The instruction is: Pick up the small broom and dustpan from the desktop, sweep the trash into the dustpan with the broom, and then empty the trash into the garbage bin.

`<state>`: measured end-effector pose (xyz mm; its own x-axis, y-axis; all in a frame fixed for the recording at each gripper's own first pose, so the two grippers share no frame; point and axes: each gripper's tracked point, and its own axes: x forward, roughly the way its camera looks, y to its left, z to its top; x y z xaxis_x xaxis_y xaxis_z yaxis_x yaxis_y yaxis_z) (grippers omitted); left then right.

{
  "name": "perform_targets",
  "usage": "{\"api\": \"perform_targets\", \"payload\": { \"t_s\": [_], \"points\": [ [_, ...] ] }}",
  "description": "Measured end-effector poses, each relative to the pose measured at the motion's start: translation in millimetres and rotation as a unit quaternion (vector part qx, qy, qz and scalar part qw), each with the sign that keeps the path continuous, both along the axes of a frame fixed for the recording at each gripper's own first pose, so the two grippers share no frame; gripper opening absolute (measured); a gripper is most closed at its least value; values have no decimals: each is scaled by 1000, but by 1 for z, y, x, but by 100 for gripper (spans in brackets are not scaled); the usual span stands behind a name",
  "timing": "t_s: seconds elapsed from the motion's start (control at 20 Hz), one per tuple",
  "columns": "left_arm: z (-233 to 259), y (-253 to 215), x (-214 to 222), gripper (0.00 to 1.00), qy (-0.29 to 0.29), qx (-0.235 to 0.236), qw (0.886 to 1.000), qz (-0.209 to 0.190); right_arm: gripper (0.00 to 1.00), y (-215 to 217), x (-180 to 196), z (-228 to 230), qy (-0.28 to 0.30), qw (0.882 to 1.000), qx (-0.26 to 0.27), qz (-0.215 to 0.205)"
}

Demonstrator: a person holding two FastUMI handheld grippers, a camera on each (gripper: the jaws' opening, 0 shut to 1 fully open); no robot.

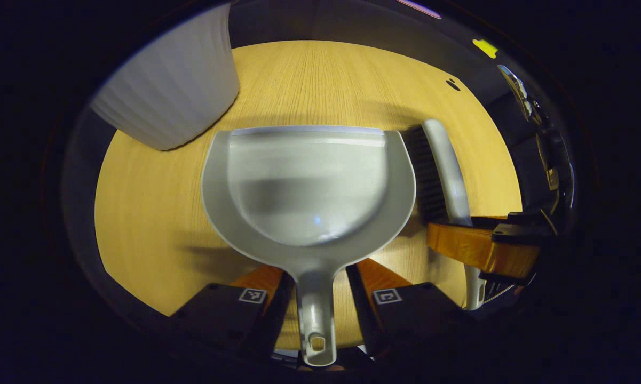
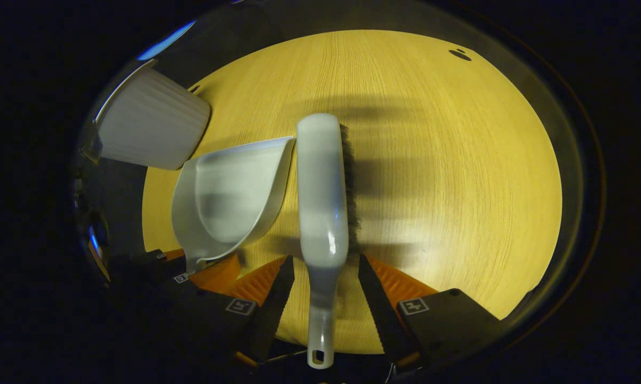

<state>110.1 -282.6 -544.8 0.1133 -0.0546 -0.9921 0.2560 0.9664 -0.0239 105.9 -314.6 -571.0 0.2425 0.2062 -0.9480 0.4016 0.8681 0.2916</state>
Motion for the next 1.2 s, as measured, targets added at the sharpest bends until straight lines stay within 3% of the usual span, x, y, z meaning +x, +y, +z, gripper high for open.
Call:
{"api": "perform_targets", "payload": {
  "t_s": [0.05,0.1,0.15,0.2,0.3,0.35,0.4,0.55,0.65,0.7,0.9,1.05,1.1,1.2],
  "points": [
    [5,1,0,66,-7,4,1000,0,83,-1,-1,5,-9,1000,-2,-2],
    [10,0,-1,73,-13,5,1000,-1,87,-1,-2,14,-19,1000,0,-9],
    [19,-1,-3,74,-21,1,1000,-3,93,-1,-2,24,-30,999,2,-19],
    [30,-2,-5,80,-30,-2,1000,-4,88,-2,-3,37,-46,998,4,-31],
    [61,-2,-10,81,-64,-11,998,-12,88,-9,-4,71,-85,995,-7,-47],
    [80,-3,-9,81,-88,-15,996,-9,100,-15,-6,89,-107,993,-24,-48],
    [102,-5,-10,81,-114,-26,993,-6,99,-20,-6,108,-133,989,-40,-47],
    [178,-19,-8,81,-223,-81,971,-10,99,-27,-6,168,-218,970,-86,-58],
    [226,-29,1,81,-301,-113,947,-2,99,-40,-4,213,-286,946,-127,-82],
    [245,-32,3,81,-335,-134,933,-3,99,-46,2,242,-327,928,-148,-98],
    [315,-12,9,80,-471,-167,866,-10,98,-54,14,354,-477,842,-220,-121],
    [313,-14,13,80,-549,-166,819,-9,97,-47,-1,399,-553,785,-244,-136],
    [312,-16,14,78,-565,-171,807,-1,98,-48,-2,403,-567,774,-243,-143],
    [308,-18,18,78,-577,-179,797,4,97,-53,5,395,-575,767,-247,-144]
  ]
}}
